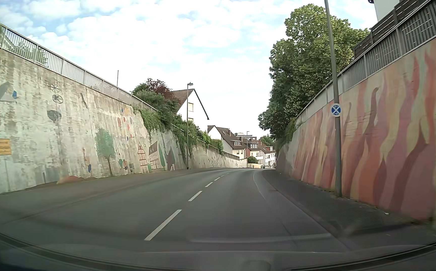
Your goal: Follow the waypoints while adhering to traffic rules and regulations
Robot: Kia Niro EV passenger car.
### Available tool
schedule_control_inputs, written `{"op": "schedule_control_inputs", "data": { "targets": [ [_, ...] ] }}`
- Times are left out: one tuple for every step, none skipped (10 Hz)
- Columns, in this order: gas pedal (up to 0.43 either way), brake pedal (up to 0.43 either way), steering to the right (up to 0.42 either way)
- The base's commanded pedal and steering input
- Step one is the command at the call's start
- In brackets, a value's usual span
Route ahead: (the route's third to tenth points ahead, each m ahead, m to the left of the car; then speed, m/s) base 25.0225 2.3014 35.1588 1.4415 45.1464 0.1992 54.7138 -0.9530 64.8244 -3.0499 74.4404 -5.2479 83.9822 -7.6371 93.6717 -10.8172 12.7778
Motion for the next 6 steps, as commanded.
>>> {"op": "schedule_control_inputs", "data": {
  "targets": [
    [0.000,0.018,0.011],
    [0.000,0.018,0.012],
    [0.000,0.018,0.012],
    [0.000,0.018,0.012],
    [0.000,0.018,0.012],
    [0.000,0.018,0.012]
  ]
}}
